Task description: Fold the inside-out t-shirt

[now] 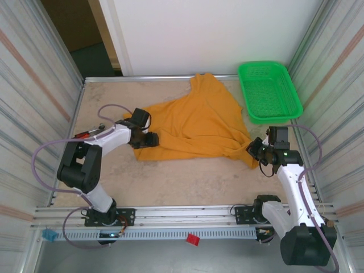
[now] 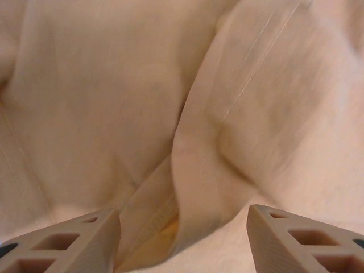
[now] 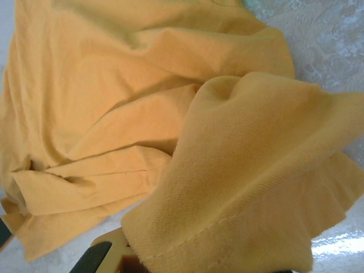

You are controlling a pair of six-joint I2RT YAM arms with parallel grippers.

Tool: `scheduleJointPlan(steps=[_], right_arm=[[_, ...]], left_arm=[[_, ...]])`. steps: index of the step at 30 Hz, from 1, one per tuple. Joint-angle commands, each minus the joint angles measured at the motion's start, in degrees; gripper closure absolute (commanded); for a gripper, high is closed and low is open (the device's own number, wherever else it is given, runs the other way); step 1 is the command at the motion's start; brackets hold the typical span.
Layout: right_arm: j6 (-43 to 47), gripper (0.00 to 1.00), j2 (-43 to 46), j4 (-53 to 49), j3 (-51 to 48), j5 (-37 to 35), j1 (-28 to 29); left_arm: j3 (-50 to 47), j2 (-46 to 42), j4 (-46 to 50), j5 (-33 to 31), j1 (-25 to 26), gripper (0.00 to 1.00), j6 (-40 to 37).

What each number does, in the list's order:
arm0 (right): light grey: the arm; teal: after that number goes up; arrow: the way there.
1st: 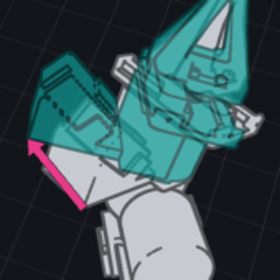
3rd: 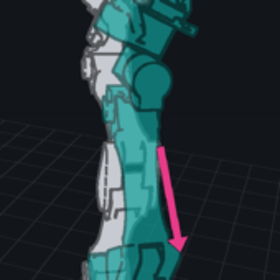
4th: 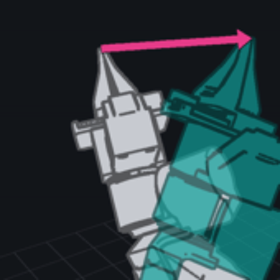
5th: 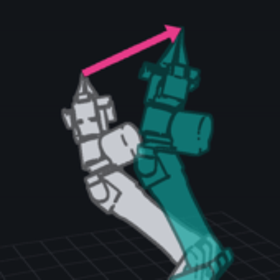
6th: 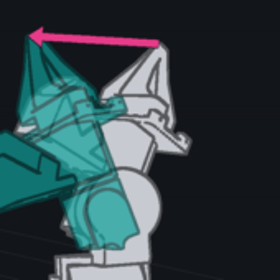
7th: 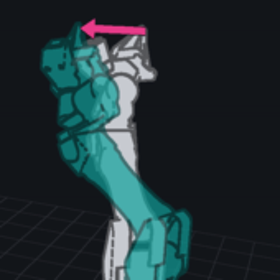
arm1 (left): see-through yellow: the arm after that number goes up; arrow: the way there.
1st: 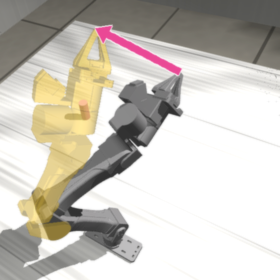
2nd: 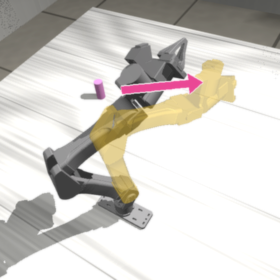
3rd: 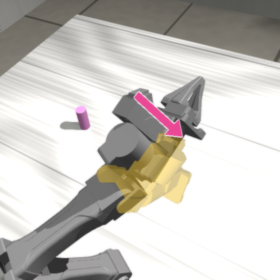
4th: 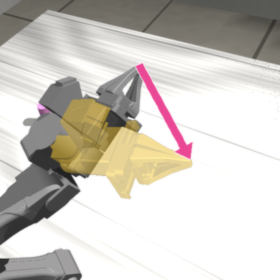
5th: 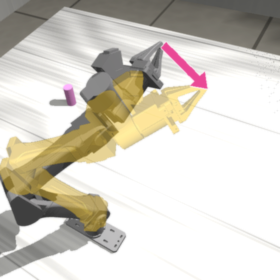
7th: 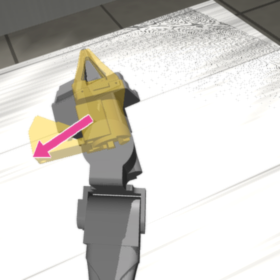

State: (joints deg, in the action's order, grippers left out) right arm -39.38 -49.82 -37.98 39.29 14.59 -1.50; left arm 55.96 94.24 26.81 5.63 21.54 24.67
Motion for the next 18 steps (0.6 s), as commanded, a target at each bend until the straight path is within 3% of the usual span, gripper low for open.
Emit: scheduleJointPlan(steps=[1, 6, 8, 13, 14, 18], right_arm=[[0.59, 1.00, 0.43, 0.54, 0.02, -0.73, 0.35], [0.54, 1.00, 0.85, -0.06, 0.33, -0.87, 0.36], [0.61, 1.00, 1.26, -0.71, 0.45, -1.29, 0.37], [0.47, 1.00, 1.77, -1.09, -0.16, -1.68, 0.35], [0.44, 1.00, 1.62, -1.05, -0.31, -1.67, 0.38], [0.87, 1.00, 1.48, -1.64, -0.53, -2.09, 0.36]], left_arm=[[-2.18, -1.86, -0.37, 3.50, -0.71, 0.46, 1.78], [-5.56, -9.05, -3.67, -0.46, 0.58, 0.94, 3.09], [-8.42, -15.74, -2.87, -3.78, 2.09, 1.00, 4.37], [-20.72, -31.40, -1.87, -3.31, 4.68, 1.00, 13.51], [-23.05, -33.41, -1.89, -2.86, 5.10, 0.96, 14.79], [-28.46, -39.68, 1.17, -4.03, 6.58, 0.49, 18.35]])
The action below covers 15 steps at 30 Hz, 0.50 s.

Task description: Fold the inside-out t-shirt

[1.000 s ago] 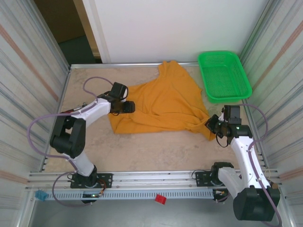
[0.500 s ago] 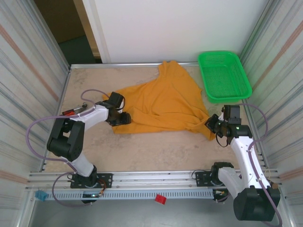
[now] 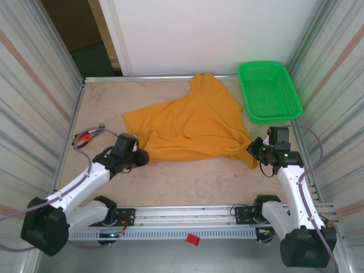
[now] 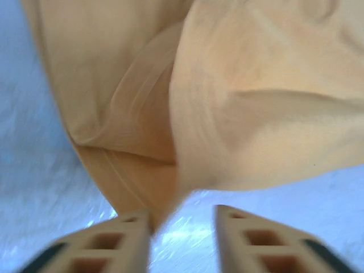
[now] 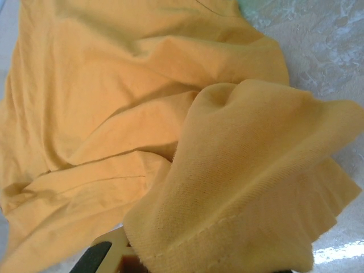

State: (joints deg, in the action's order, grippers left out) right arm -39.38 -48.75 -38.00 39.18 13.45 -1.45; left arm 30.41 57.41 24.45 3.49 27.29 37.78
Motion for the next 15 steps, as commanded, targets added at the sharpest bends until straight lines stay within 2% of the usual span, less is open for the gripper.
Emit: scheduleJointPlan(steps=[1, 4, 7, 15], right_arm=[[0.96, 1.00, 0.56, -1.84, -0.42, -1.12, 0.31], [1.08, 1.00, 1.02, -2.25, -0.54, -1.50, 0.31], [0.99, 1.00, 1.12, -2.26, -0.85, -1.50, 0.31], [0.97, 1.00, 0.94, -1.90, -1.29, -1.06, 0.32]], left_arm=[[-3.50, -4.13, 4.25, -2.61, 0.92, 0.45, 5.63], [-3.96, -6.81, 4.46, -5.26, 0.84, 0.39, 6.10], [-1.58, -4.21, 2.39, -5.67, -0.16, 0.38, 4.88], [11.45, 16.95, -6.04, -3.36, -3.56, 0.38, -4.73]])
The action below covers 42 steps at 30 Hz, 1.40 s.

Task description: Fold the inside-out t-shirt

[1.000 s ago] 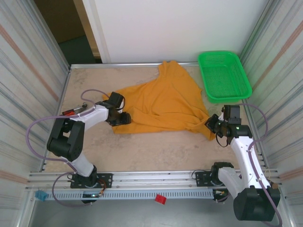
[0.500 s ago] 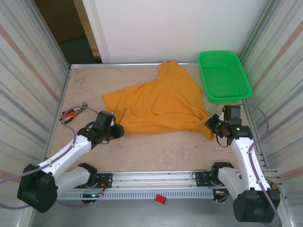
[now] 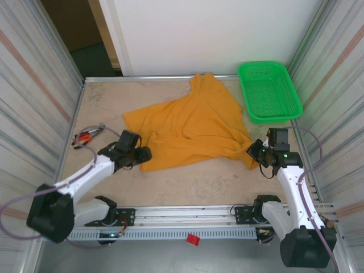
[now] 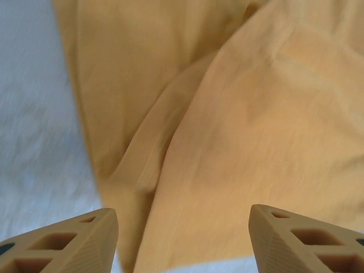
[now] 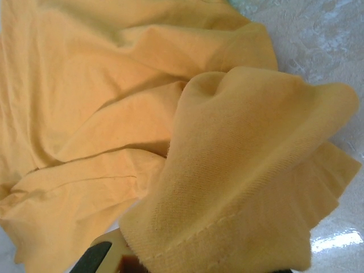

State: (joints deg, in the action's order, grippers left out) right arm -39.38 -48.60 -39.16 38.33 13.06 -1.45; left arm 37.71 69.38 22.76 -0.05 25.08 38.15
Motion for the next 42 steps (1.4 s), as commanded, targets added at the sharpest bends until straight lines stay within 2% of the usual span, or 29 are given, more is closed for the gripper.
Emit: scheduleJointPlan(steps=[1, 7, 12, 15, 16, 19, 20, 24, 29, 34, 38, 39, 42], right_arm=[[1.10, 1.00, 0.79, -0.73, -0.43, -0.67, 0.33], [1.15, 1.00, 1.05, -0.57, -0.67, -0.58, 0.31], [1.24, 1.00, 1.45, -0.75, -0.71, -0.82, 0.31], [1.41, 1.00, 1.14, -0.66, -0.73, -0.76, 0.31], [1.41, 1.00, 1.05, -0.57, -0.80, -0.69, 0.31], [1.38, 1.00, 0.96, -0.39, -0.58, -0.73, 0.35], [1.40, 1.00, 0.87, -0.44, -0.32, -0.75, 0.31], [1.49, 1.00, 0.46, -0.66, 0.04, -0.81, 0.31], [2.02, 1.00, 0.68, -2.38, -0.08, -0.67, 0.31], [2.28, 1.00, 2.13, -4.45, -1.90, -1.11, 0.32], [2.29, 1.00, 3.02, -6.21, -2.88, -1.45, 0.31], [2.29, 0.98, 3.22, -6.48, -3.06, -1.55, 0.35], [1.94, 0.73, 3.27, -6.48, -2.91, -1.46, 0.35]], left_arm=[[6.08, 7.98, -4.84, 0.64, -1.86, 0.39, -6.35], [12.89, 19.21, -6.47, 1.45, -3.16, 0.41, -10.84], [13.83, 22.59, -8.31, 2.65, -3.67, 0.42, -11.36], [14.13, 24.28, -10.32, 4.61, -3.88, 0.46, -11.72], [14.41, 24.98, -10.84, 5.65, -4.06, 0.53, -11.86], [14.52, 25.05, -11.81, 7.33, -4.25, 0.97, -12.54], [14.42, 23.95, -11.30, 6.98, -4.25, 1.00, -12.60], [12.95, 15.16, -8.00, 5.67, -4.60, 1.00, -13.18], [8.59, -1.57, -1.08, 5.06, -4.49, 1.00, -11.89], [-1.77, -16.86, 2.76, 5.66, -3.69, 1.00, -3.16], [-11.11, -25.39, 4.50, 4.78, -0.71, 1.00, 4.93], [-13.19, -27.34, 5.18, 4.36, 0.57, 1.00, 6.85], [-17.35, -31.57, 8.03, 2.45, 4.53, 1.00, 11.00]])
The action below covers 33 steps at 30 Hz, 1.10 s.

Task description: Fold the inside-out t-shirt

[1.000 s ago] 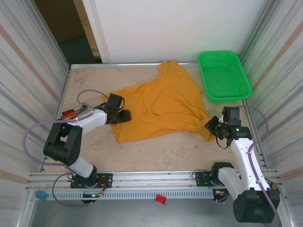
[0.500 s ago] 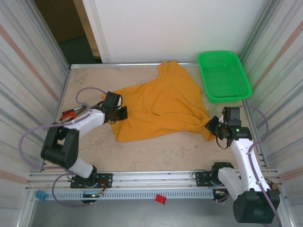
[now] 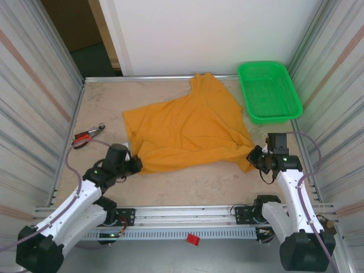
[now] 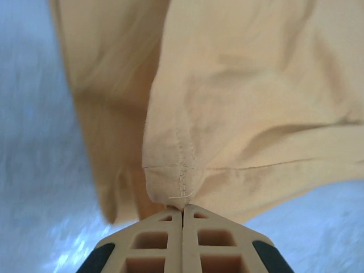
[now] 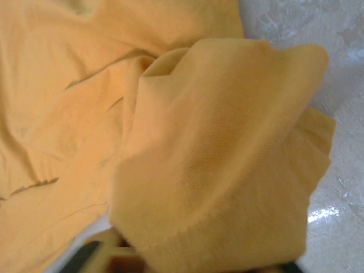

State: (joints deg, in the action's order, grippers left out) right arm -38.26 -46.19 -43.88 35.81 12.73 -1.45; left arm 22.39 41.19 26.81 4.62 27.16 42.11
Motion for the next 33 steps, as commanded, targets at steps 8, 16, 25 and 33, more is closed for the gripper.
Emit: scheduleJointPlan(steps=[8, 16, 25, 33], right_arm=[[0.47, 0.50, -0.30, -1.26, 0.84, -1.13, 0.49], [-0.53, 0.46, 0.31, -1.64, 0.65, -1.66, 1.82], [-1.42, 0.45, 0.76, -2.49, 1.40, -1.76, 3.71], [-2.47, 0.37, 2.48, -5.79, 2.76, -3.23, 5.85]], left_arm=[[-3.54, -6.39, 7.91, -3.26, 4.59, 0.98, 8.00], [-0.09, -4.01, 6.68, -7.61, 4.65, 0.40, 6.66], [2.90, 7.85, 3.25, -7.40, 4.20, 0.38, 5.54], [0.19, 12.04, -2.42, -6.42, 4.08, 0.41, 6.57]])
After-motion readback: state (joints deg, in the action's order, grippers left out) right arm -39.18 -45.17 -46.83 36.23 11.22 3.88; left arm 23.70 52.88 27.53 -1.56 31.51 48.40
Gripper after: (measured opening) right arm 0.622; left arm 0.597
